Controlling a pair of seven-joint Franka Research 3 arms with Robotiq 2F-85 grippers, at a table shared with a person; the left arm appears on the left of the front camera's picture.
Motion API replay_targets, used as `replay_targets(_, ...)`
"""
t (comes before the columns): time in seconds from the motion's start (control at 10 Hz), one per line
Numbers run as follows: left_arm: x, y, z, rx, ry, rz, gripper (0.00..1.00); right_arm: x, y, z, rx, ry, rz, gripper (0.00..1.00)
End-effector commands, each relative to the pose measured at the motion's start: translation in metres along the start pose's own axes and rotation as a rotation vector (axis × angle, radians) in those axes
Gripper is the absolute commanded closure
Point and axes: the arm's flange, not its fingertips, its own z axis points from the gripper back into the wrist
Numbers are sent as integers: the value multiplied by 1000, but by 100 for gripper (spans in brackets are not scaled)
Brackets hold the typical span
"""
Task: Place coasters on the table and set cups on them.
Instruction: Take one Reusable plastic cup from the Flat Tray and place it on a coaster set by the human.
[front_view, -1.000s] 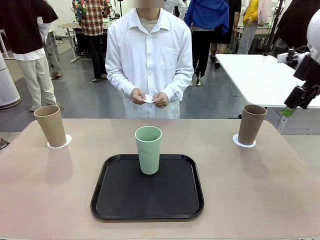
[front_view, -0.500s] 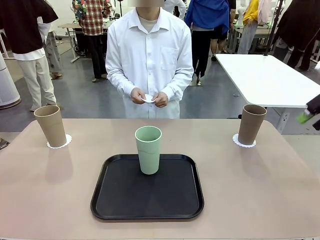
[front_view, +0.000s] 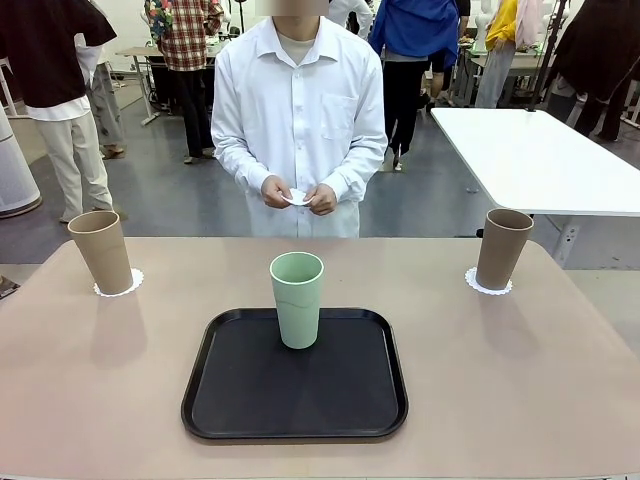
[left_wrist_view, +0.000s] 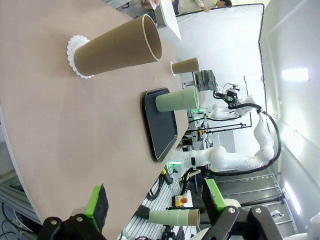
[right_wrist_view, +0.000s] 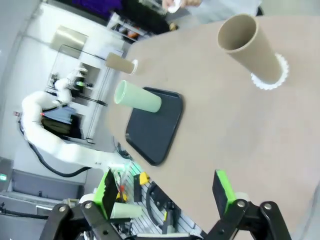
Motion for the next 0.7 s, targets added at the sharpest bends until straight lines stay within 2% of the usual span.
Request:
replay_targets(0.0,-2,-3,1,-6,-2,-6,0,7,-40,22,102,-21,-72,0)
replay_targets(0.2,-2,-3,1,-6,-2,-6,0,4,-69,38,182,-51,-129,0)
replay_targets(0.3,-2,-3,1,-6,-2,-6,0,3,-79,39,221,-31,-153,0)
replay_targets(0.6,-2,-3,1,-6,-2,-6,0,-2,-97,32,230,-39,-171,0)
